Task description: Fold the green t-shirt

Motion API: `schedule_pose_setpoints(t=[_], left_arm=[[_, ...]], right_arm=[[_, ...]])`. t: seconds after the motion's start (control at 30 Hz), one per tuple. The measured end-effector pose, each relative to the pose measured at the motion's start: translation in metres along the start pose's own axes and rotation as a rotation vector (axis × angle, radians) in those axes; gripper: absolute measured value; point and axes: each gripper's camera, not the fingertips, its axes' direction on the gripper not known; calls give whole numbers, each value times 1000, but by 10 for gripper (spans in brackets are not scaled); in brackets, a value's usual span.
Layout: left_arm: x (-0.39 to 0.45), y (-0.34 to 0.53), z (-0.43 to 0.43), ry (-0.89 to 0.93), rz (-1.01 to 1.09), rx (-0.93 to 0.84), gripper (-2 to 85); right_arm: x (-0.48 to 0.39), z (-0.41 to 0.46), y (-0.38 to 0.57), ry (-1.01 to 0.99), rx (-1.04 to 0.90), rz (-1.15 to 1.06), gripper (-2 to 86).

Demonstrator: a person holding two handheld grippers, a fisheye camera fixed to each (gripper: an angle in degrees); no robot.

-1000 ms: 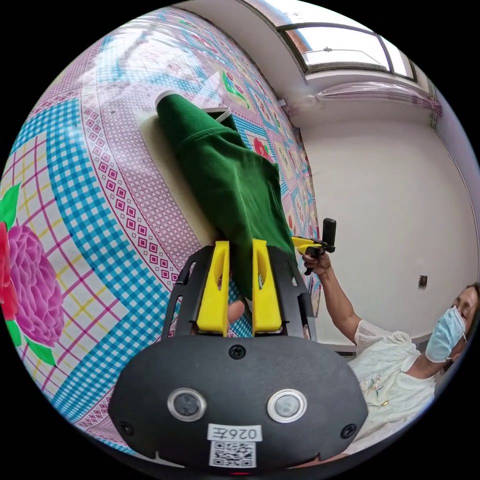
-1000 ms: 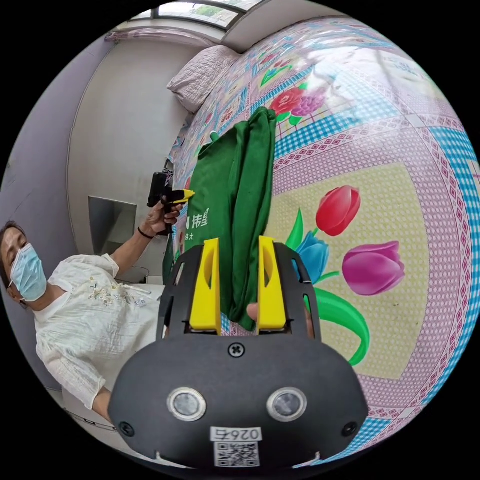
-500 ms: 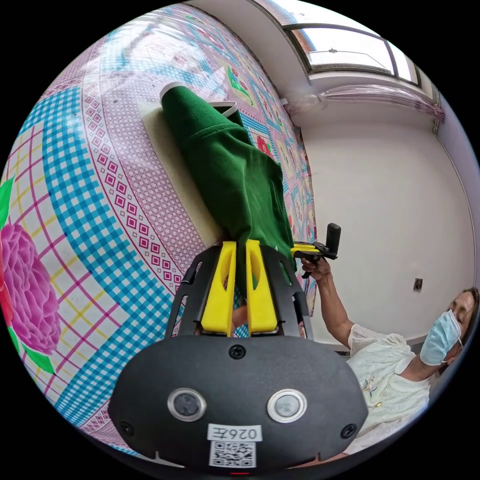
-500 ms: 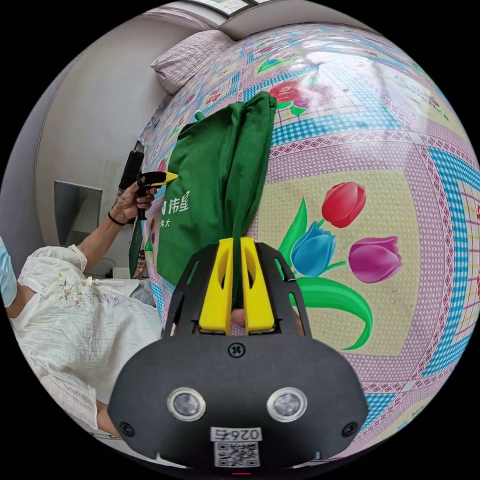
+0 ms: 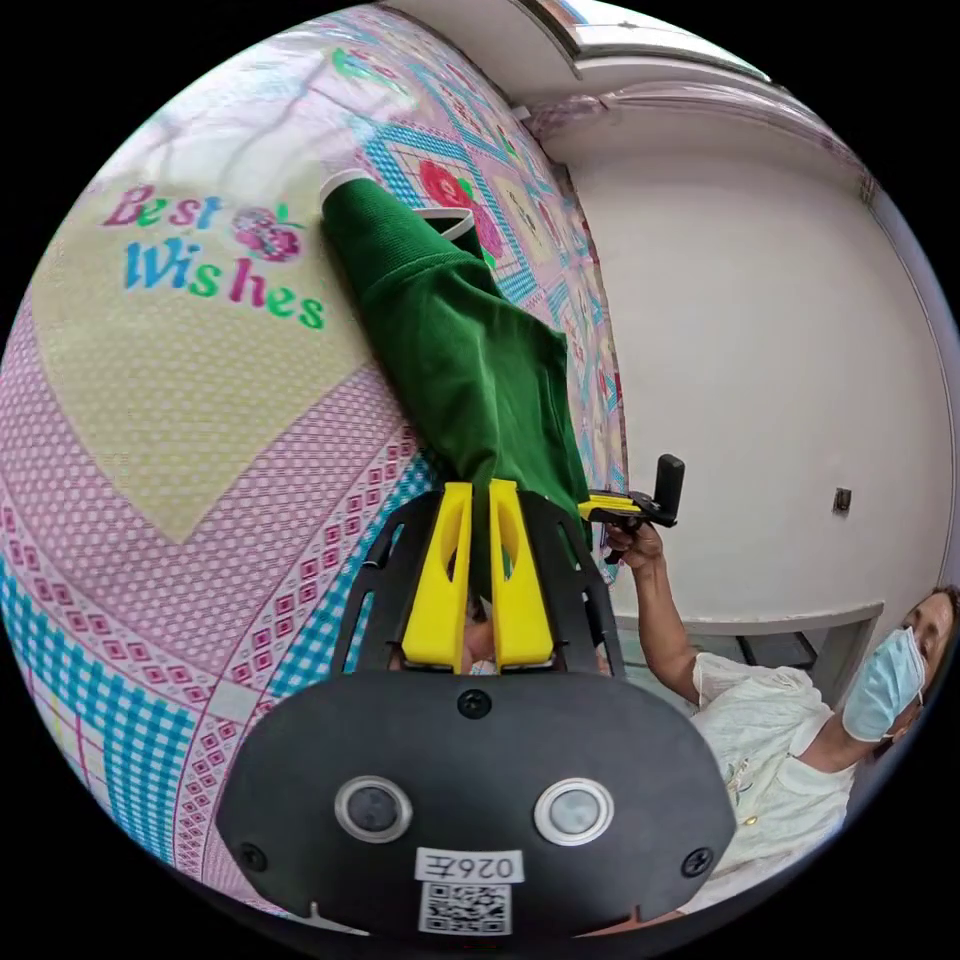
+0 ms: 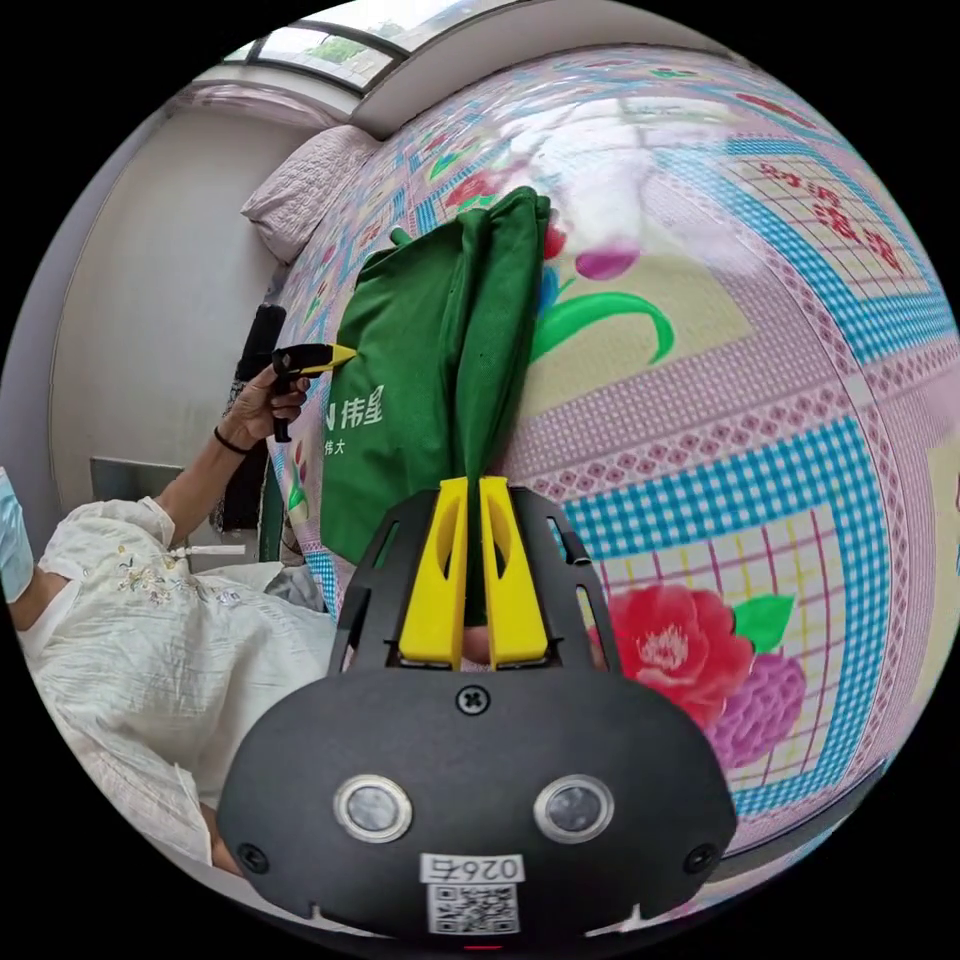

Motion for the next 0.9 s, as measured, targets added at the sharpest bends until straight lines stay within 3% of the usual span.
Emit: schedule_pose_setpoints(t=[0.27, 0.47, 0.7, 0.9], left_arm=[[97, -40, 152, -36, 191, -288, 23], [158, -48, 249, -67, 289, -382, 25], [180, -62, 304, -75, 313, -423, 34], [152, -56, 305, 66, 231, -370, 45]], right_arm=[[27, -52, 212, 40, 233, 340, -13], [50, -78, 323, 76, 379, 525, -13], [80, -100, 368, 73, 422, 586, -13], [82, -102, 385, 71, 422, 575, -11]])
